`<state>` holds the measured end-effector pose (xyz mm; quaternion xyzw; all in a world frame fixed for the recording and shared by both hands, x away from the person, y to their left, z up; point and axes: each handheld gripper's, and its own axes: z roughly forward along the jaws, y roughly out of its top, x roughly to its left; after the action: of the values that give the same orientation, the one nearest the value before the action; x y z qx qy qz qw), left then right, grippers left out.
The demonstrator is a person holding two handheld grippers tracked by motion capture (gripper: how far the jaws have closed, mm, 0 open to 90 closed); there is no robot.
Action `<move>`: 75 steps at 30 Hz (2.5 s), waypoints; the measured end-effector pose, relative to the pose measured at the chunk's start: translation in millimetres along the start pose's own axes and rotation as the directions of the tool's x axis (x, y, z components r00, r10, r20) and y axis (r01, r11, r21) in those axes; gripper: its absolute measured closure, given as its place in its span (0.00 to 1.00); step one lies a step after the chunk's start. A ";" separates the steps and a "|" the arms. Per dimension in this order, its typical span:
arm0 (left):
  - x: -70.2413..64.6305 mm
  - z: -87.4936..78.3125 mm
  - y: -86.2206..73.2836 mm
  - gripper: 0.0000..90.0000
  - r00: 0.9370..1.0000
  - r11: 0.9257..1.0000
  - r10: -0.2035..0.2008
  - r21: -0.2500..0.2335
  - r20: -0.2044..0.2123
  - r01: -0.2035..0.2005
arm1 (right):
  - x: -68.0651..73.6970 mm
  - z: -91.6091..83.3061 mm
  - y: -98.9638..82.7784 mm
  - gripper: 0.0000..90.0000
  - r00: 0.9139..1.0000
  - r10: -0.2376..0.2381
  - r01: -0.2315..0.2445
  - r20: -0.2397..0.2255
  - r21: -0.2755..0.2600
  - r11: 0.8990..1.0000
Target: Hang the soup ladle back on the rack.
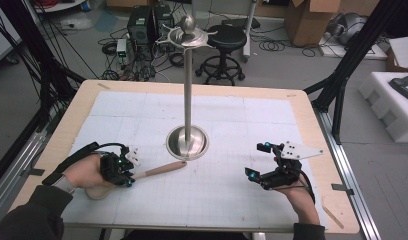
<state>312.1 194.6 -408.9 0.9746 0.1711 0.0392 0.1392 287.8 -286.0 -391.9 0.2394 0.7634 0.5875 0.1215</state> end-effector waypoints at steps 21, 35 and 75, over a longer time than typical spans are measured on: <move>-9.4 -24.1 -19.4 0.86 0.994 0.975 -0.091 -0.211 -0.061 0.076 | -0.7 -0.5 0.3 0.03 1.000 0.003 -0.003 0.001 -0.008 1.000; -13.0 -42.7 -30.5 0.86 0.984 0.902 -0.172 -0.409 -0.049 0.137 | -0.6 -0.7 0.4 0.03 1.000 0.005 -0.005 0.000 -0.010 1.000; -22.7 -74.9 -25.6 0.86 0.905 0.516 -0.422 -0.835 -0.057 0.188 | -2.0 -3.3 0.7 0.03 1.000 0.013 -0.013 -0.001 -0.024 1.000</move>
<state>273.2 229.3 -345.1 0.7403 0.3197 0.2116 0.5522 288.0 -289.7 -390.5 0.2425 0.7548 0.5975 0.1201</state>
